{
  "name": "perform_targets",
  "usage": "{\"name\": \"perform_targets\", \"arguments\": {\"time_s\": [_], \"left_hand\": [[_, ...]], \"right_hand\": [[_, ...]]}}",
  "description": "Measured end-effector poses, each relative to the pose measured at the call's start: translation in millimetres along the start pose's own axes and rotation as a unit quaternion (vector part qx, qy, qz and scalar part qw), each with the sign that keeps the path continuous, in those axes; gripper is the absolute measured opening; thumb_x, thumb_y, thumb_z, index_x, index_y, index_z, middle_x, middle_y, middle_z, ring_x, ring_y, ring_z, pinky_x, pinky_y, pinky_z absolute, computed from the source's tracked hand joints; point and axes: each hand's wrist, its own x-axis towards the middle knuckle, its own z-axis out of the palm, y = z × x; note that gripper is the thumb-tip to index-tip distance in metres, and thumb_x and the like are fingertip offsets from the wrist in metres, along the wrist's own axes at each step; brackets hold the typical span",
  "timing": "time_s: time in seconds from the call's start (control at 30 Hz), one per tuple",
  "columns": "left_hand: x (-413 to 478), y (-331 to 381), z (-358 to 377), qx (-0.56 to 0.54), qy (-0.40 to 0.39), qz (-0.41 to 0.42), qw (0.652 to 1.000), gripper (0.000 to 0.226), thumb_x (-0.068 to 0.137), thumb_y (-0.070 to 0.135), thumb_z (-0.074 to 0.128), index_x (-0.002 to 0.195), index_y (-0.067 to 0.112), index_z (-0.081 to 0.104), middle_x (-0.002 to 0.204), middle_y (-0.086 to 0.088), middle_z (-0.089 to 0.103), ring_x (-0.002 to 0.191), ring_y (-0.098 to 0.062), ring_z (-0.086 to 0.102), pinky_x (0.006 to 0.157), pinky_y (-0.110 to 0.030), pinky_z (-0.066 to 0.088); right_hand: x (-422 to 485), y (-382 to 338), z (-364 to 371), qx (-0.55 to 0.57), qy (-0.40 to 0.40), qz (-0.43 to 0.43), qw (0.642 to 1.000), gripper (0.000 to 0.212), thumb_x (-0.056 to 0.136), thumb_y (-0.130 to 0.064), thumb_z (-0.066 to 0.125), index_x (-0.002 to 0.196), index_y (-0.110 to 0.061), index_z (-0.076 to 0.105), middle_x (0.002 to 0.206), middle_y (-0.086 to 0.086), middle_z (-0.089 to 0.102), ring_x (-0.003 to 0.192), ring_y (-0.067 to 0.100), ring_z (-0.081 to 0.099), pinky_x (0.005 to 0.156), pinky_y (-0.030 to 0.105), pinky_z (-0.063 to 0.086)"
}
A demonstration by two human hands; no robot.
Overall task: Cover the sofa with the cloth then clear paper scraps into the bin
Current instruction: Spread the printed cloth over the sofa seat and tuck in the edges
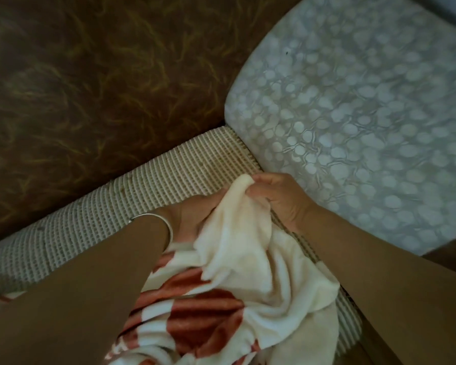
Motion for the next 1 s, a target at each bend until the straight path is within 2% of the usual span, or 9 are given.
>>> {"name": "perform_targets", "arguments": {"time_s": [0.1, 0.17, 0.27, 0.37, 0.43, 0.57, 0.83, 0.9, 1.0], "left_hand": [[-5, 3, -6, -0.126, -0.061, -0.016, 0.99, 0.056, 0.085, 0.062, 0.04, 0.113, 0.019, 0.065, 0.108, -0.005, 0.072, 0.101, -0.018, 0.065, 0.088, -0.031, 0.05], [-6, -1, -16, -0.061, -0.104, -0.049, 0.991, 0.057, 0.071, 0.062, 0.06, 0.109, 0.02, 0.066, 0.108, -0.003, 0.073, 0.103, -0.017, 0.066, 0.096, -0.034, 0.048], [-10, -9, -31, 0.042, -0.199, -0.157, 0.966, 0.059, 0.066, 0.025, 0.08, 0.121, 0.013, 0.062, 0.122, -0.009, 0.067, 0.117, -0.026, 0.06, 0.107, -0.044, 0.041], [-10, -12, -43, -0.062, -0.188, -0.149, 0.969, 0.054, 0.063, 0.005, 0.071, 0.117, 0.004, 0.065, 0.114, -0.017, 0.068, 0.106, -0.033, 0.065, 0.094, -0.043, 0.052], [-10, -12, -45, -0.058, -0.129, -0.145, 0.979, 0.046, 0.063, 0.006, 0.075, 0.109, 0.004, 0.069, 0.104, -0.018, 0.071, 0.093, -0.031, 0.07, 0.085, -0.04, 0.057], [13, -24, -39, 0.352, 0.15, -0.065, 0.922, 0.032, 0.09, 0.009, 0.052, 0.12, 0.008, 0.06, 0.12, -0.018, 0.064, 0.11, -0.034, 0.061, 0.098, -0.037, 0.05], [34, -17, -28, 0.341, 0.317, 0.051, 0.884, 0.038, 0.089, -0.001, 0.044, 0.125, 0.008, 0.051, 0.123, -0.018, 0.059, 0.112, -0.035, 0.058, 0.084, -0.033, 0.048], [38, -14, -20, 0.345, 0.3, 0.062, 0.887, 0.038, 0.089, 0.002, 0.047, 0.127, 0.007, 0.048, 0.123, -0.017, 0.058, 0.112, -0.033, 0.057, 0.084, -0.032, 0.046], [42, -12, -17, 0.36, 0.278, 0.056, 0.889, 0.037, 0.088, 0.01, 0.055, 0.124, 0.009, 0.05, 0.121, -0.016, 0.06, 0.111, -0.033, 0.057, 0.092, -0.035, 0.046]], "right_hand": [[-1, -2, -2, 0.031, -0.002, 0.014, 0.999, 0.031, 0.084, -0.006, 0.065, 0.115, -0.004, 0.066, 0.102, 0.014, 0.068, 0.093, 0.025, 0.063, 0.092, 0.038, 0.05], [1, -1, -3, 0.025, -0.011, 0.023, 0.999, 0.038, 0.085, -0.011, 0.066, 0.122, -0.011, 0.062, 0.111, 0.01, 0.067, 0.1, 0.024, 0.063, 0.096, 0.037, 0.05], [4, 0, -5, -0.051, -0.042, 0.052, 0.996, 0.053, 0.089, -0.01, 0.061, 0.138, -0.02, 0.047, 0.133, 0.005, 0.054, 0.113, 0.022, 0.057, 0.103, 0.036, 0.044], [7, 2, -9, -0.064, -0.099, 0.084, 0.99, 0.062, 0.092, -0.01, 0.055, 0.146, -0.028, 0.031, 0.151, 0.001, 0.036, 0.13, 0.02, 0.046, 0.111, 0.038, 0.038], [10, 3, -8, -0.102, -0.105, 0.101, 0.984, 0.07, 0.091, -0.011, 0.055, 0.149, -0.033, 0.021, 0.155, 0.001, 0.028, 0.134, 0.021, 0.041, 0.11, 0.037, 0.038], [13, 6, -1, -0.414, -0.094, 0.06, 0.904, 0.082, 0.09, -0.01, 0.056, 0.151, -0.035, 0.007, 0.155, 0.004, 0.028, 0.134, 0.023, 0.038, 0.096, 0.027, 0.037], [16, 17, -6, -0.522, 0.103, 0.082, 0.843, 0.045, 0.091, -0.018, 0.056, 0.132, -0.003, 0.045, 0.133, 0.015, 0.052, 0.122, 0.03, 0.052, 0.093, 0.033, 0.047], [12, 16, -3, -0.481, 0.097, 0.052, 0.87, 0.039, 0.092, -0.022, 0.055, 0.125, -0.002, 0.054, 0.128, 0.015, 0.057, 0.118, 0.031, 0.055, 0.088, 0.033, 0.048], [-4, 21, 15, -0.192, -0.006, 0.099, 0.976, 0.04, 0.094, -0.021, 0.053, 0.134, -0.018, 0.05, 0.127, 0.011, 0.058, 0.115, 0.03, 0.057, 0.075, 0.036, 0.052]]}}
